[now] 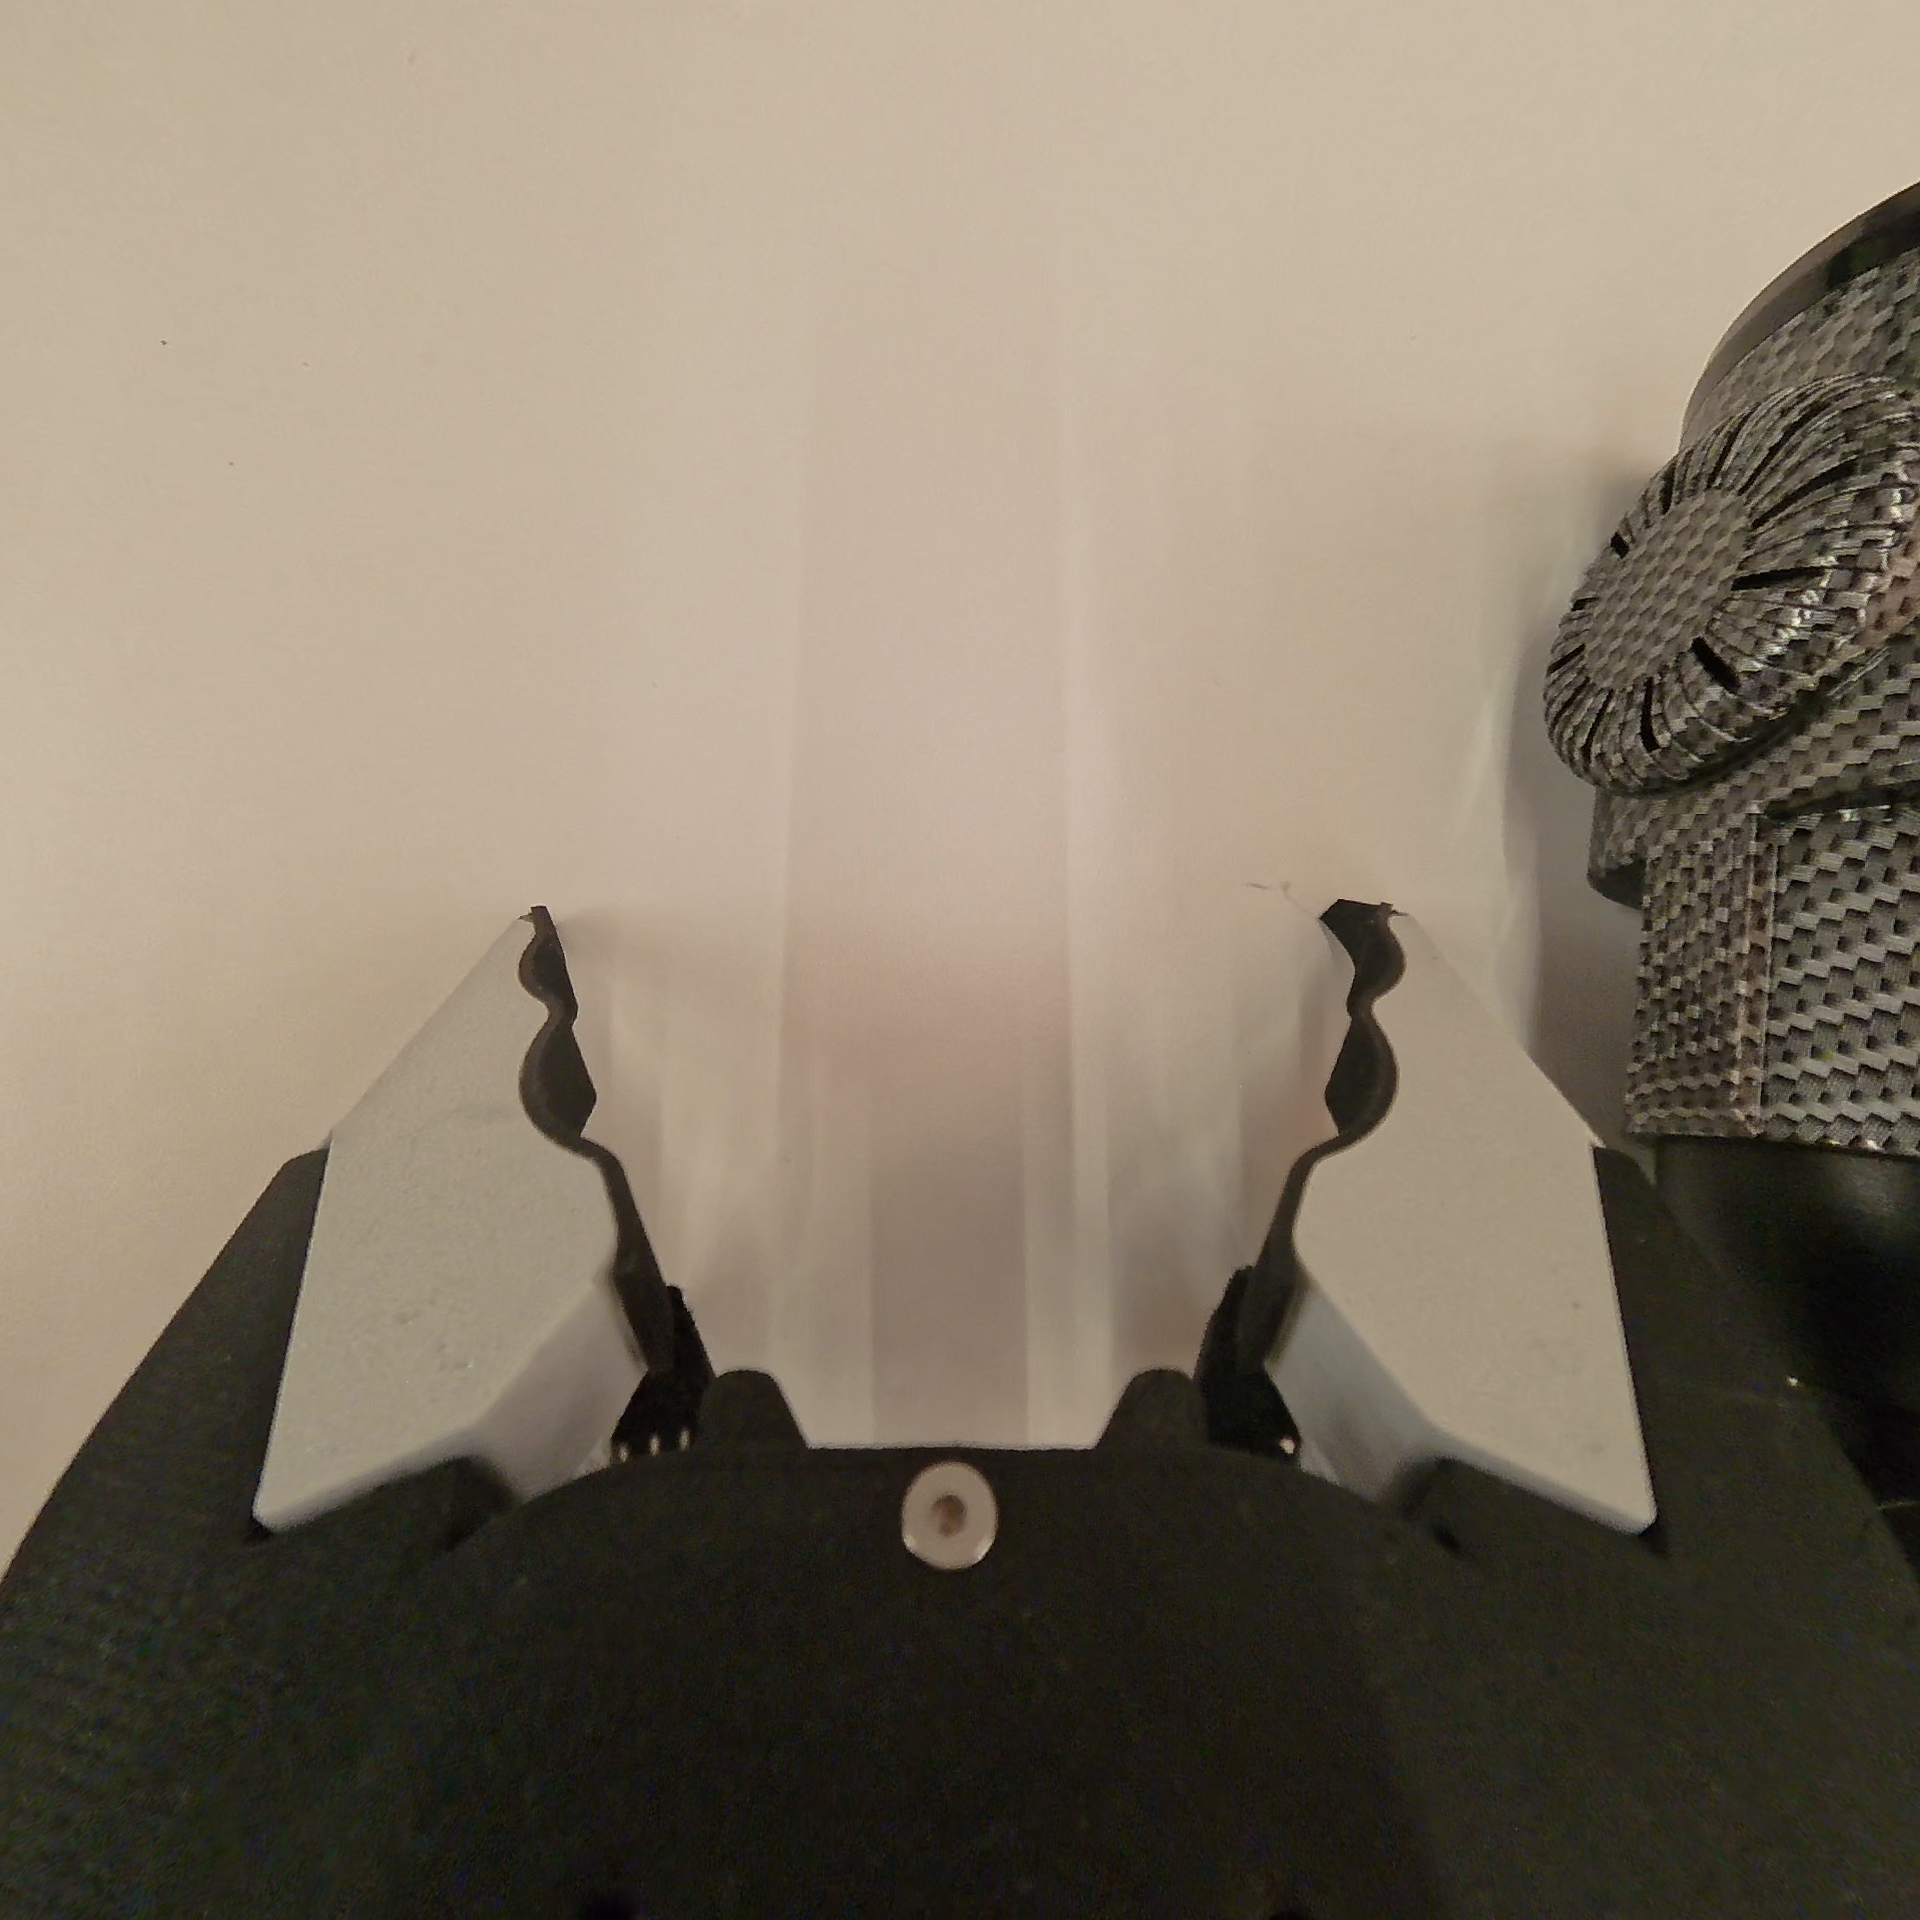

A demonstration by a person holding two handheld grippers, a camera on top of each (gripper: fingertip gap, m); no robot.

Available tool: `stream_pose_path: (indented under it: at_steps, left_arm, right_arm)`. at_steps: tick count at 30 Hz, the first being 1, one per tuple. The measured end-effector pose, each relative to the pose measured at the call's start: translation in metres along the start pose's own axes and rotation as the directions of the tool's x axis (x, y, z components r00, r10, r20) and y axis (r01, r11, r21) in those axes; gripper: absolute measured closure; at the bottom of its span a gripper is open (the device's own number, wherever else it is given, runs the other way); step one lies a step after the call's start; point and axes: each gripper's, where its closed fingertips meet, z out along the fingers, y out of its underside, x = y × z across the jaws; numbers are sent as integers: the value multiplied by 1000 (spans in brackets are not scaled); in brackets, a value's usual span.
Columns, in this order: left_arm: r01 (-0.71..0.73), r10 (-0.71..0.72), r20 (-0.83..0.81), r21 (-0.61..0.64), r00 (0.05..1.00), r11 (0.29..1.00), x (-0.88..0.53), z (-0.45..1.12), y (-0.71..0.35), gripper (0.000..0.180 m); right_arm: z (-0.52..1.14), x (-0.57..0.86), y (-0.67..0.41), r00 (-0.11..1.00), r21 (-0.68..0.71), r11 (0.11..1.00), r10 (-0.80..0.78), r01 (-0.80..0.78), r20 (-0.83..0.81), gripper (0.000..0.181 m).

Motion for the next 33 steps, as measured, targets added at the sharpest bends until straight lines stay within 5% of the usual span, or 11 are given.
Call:
stream_pose_path:
  at_steps: [33]
  left_arm:
    - [19,-18,-9,17,1000,1000,3,38,-18,148]
  right_arm:
    - [0,0,0,1000,0,1000,0,0,0,37]
